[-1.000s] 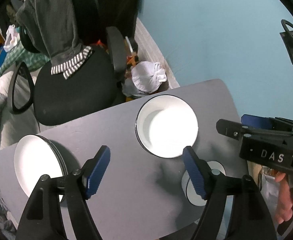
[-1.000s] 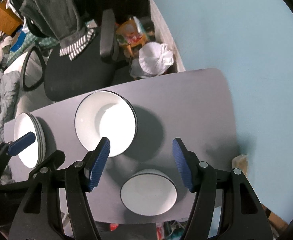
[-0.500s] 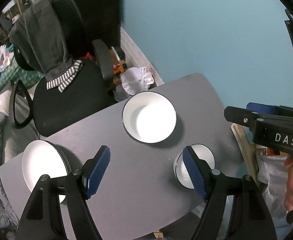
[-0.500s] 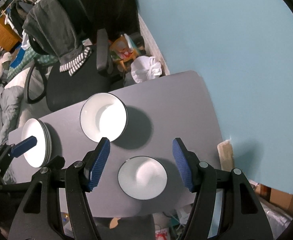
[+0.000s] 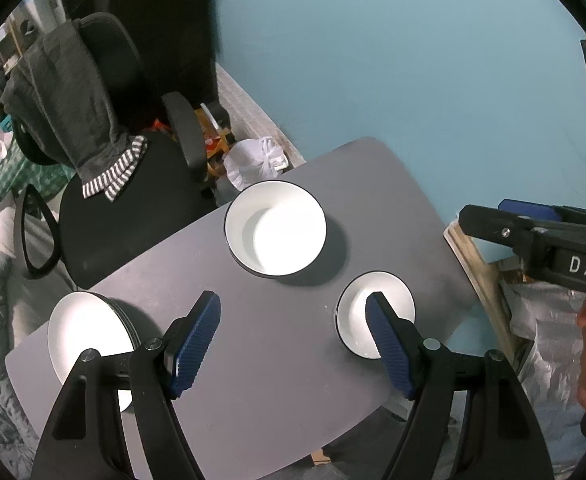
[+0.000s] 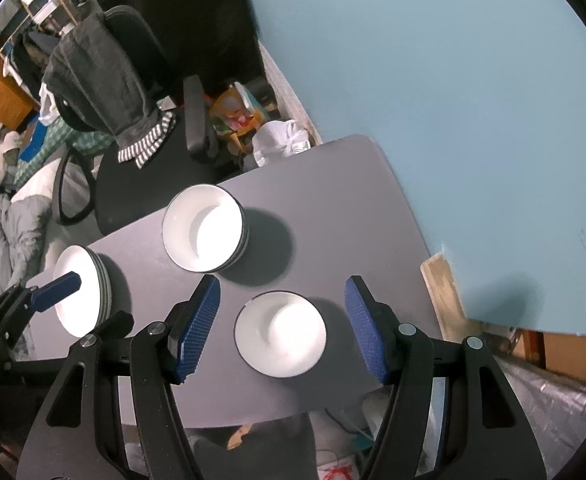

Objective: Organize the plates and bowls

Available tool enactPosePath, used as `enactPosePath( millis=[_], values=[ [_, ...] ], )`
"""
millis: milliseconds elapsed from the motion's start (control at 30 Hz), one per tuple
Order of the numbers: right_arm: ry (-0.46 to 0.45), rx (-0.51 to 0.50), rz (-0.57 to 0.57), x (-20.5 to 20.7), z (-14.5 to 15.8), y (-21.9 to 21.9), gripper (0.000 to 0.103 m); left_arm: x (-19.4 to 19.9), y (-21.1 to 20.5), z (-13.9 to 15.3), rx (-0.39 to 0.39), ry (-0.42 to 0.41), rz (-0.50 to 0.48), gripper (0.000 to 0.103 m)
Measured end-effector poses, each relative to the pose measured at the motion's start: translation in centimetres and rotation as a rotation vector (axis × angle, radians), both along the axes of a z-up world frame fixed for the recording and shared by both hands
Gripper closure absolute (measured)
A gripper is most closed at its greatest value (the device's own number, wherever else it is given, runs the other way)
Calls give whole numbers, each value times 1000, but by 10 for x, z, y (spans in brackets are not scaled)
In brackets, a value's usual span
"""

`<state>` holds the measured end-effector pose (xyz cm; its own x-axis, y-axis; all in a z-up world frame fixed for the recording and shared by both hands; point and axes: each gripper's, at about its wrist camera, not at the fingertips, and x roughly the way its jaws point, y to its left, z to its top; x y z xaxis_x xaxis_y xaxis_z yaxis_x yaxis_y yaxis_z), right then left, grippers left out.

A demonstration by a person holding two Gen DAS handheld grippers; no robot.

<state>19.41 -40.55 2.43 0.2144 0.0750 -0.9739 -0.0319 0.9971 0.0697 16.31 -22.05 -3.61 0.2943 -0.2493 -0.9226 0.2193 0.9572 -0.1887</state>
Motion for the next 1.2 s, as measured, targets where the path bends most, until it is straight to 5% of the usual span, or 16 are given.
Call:
enactPosePath(
  millis=[433, 1200],
  values=[
    [-6, -12, -49, -20, 5, -21, 39, -10, -12, -4, -4, 10, -74, 27],
    [76, 0, -39, -37, -39, -42, 39, -8, -27, -49, -18, 72, -122, 27]
  ],
)
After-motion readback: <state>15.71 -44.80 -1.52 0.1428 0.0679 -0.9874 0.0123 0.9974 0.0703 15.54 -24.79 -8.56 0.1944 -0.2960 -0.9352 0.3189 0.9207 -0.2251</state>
